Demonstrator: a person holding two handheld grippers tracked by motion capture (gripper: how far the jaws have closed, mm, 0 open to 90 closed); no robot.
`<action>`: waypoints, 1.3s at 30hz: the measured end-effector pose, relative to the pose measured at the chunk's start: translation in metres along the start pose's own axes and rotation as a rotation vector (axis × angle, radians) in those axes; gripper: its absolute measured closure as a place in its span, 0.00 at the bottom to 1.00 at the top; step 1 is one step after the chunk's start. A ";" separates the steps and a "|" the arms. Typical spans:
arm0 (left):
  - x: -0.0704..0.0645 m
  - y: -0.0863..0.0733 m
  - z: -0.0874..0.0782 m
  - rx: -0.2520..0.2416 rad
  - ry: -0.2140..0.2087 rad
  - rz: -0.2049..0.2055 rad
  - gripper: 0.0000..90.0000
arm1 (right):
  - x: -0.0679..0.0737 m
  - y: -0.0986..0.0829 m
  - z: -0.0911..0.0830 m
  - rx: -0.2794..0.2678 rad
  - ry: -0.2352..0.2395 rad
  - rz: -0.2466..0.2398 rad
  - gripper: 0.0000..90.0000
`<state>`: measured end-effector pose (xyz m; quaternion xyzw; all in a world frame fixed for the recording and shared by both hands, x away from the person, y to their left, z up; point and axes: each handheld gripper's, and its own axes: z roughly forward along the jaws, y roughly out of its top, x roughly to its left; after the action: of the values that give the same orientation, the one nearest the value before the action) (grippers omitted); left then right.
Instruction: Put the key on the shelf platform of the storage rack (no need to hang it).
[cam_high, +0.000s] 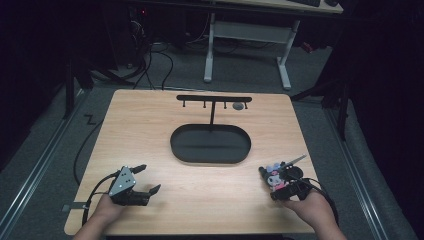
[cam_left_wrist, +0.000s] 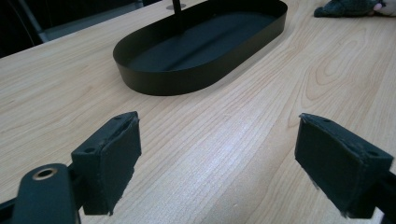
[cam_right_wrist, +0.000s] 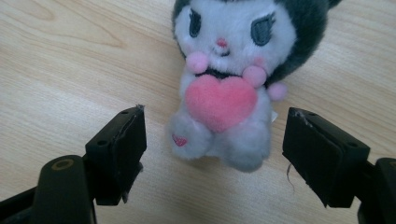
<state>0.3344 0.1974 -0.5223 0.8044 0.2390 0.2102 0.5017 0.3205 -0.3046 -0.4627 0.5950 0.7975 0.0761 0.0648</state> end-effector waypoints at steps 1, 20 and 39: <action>0.000 0.000 0.000 0.000 0.000 0.000 0.17 | 0.000 0.000 0.001 0.004 0.003 -0.002 0.25; 0.000 0.000 0.000 0.000 0.000 -0.001 0.17 | 0.003 -0.004 0.012 -0.006 -0.047 -0.010 0.50; 0.000 0.000 0.000 0.000 -0.001 -0.001 0.17 | 0.016 0.009 -0.007 -0.080 -0.039 -0.045 0.54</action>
<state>0.3345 0.1975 -0.5223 0.8042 0.2392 0.2097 0.5020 0.3233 -0.2867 -0.4546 0.5751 0.8056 0.0950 0.1057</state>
